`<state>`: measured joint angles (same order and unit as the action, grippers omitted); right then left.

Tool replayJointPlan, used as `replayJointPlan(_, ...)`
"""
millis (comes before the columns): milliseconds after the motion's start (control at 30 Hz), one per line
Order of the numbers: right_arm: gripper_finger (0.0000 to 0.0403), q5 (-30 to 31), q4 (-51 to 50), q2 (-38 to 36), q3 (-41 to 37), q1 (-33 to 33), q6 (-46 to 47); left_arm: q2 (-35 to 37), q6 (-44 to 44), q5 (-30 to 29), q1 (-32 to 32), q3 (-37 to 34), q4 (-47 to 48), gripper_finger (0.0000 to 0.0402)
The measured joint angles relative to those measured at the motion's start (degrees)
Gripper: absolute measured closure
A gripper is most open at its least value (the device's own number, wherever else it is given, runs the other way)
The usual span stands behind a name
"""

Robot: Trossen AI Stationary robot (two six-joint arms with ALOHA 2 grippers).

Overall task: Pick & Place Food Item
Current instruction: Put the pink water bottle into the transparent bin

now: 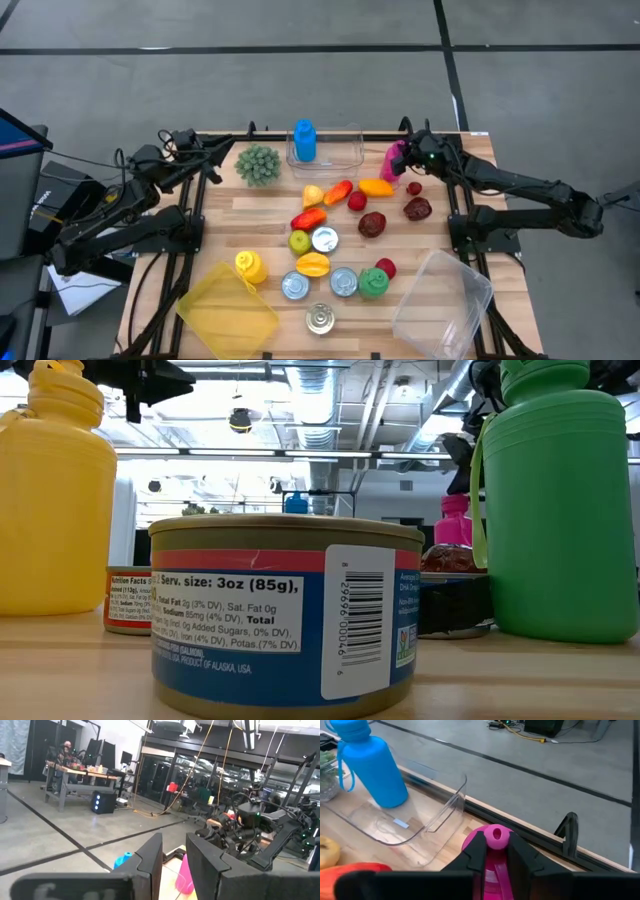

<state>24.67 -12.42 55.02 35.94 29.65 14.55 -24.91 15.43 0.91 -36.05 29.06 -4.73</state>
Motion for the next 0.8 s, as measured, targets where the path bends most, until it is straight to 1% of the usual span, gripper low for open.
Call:
replayJointPlan(333, 0.0361, -0.7, -2.4, 0.0, 3.4, 0.0, 0.0, 0.0, -0.1, 0.0, 0.0, 0.0, 0.0, 0.0325)
replayJointPlan(600, 0.0361, 0.7, -12.8, 0.6, 15.1, 0.1, -1.5, 0.0, -0.1, 0.0, 0.0, 0.0, -0.1, 0.0325)
replayJointPlan(800, 0.0361, 1.1, -13.5, 0.6, 22.9, 1.7, -3.0, 0.0, -0.1, 0.0, 0.0, 0.0, -0.1, 0.0325)
